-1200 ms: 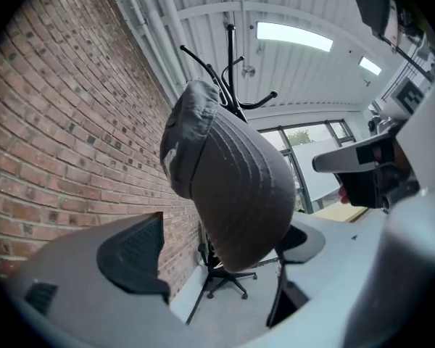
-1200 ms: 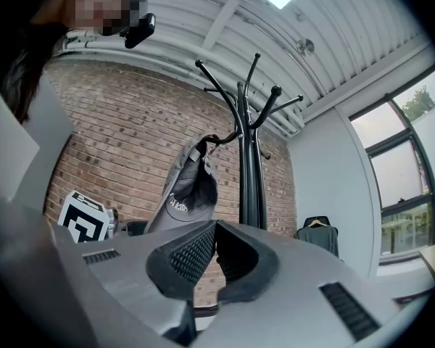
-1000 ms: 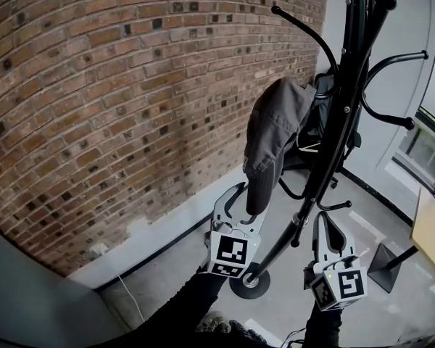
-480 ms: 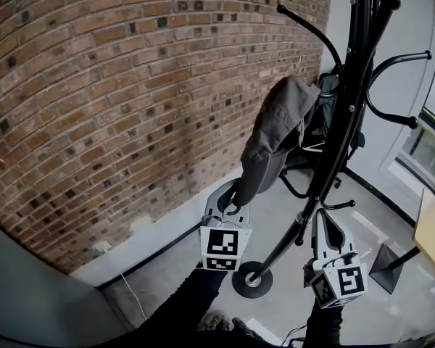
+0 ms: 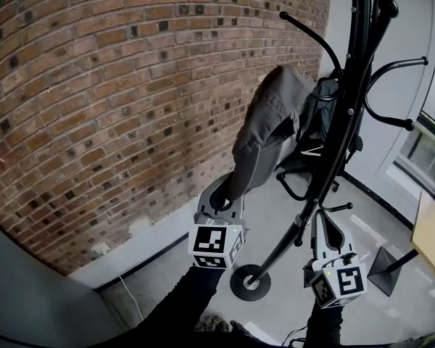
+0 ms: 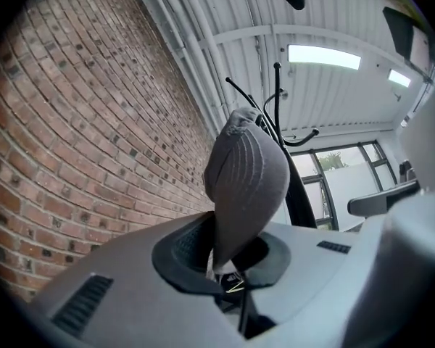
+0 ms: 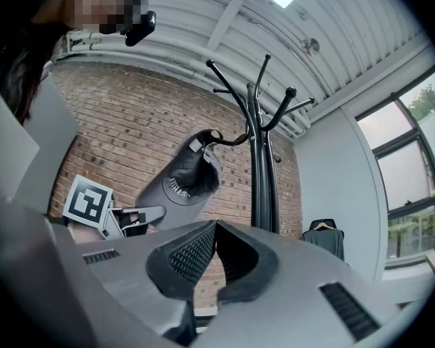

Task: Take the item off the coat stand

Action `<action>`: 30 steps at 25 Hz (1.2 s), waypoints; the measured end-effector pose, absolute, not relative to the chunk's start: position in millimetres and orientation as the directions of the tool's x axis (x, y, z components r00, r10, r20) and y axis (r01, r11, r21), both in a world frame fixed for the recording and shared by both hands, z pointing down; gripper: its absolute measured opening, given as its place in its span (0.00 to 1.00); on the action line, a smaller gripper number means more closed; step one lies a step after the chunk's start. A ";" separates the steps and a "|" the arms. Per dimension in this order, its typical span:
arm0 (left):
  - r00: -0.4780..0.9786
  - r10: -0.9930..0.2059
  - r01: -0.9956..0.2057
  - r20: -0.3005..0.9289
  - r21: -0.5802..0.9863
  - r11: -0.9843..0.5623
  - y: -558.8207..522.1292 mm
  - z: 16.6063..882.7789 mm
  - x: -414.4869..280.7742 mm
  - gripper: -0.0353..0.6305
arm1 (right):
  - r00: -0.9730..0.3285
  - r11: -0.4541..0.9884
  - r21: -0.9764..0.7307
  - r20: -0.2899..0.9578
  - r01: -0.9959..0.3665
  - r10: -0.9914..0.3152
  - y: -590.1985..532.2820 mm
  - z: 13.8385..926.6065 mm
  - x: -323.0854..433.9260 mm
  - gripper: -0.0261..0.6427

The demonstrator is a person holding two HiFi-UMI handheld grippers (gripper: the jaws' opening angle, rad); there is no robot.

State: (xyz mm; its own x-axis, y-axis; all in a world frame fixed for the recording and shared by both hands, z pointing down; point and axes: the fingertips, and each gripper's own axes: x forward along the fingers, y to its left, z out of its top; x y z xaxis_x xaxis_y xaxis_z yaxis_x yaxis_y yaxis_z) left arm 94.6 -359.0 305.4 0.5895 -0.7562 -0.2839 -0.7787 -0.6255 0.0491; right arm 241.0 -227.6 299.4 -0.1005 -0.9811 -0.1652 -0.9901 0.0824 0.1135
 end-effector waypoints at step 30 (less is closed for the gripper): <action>0.450 -0.823 -0.874 -0.347 0.020 -0.486 -384.7 255.7 27.7 0.10 | -0.139 0.121 0.102 -0.197 -0.987 -0.970 -237.4 288.6 235.3 0.05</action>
State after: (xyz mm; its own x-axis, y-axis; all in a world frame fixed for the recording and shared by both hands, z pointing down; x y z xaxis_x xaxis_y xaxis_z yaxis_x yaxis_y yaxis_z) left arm 27.7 -384.7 255.7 0.4497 -0.8232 -0.3467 -0.8739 -0.4857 0.0196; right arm 235.3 -237.4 288.6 -0.1394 -0.9705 -0.1968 -0.9874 0.1211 0.1021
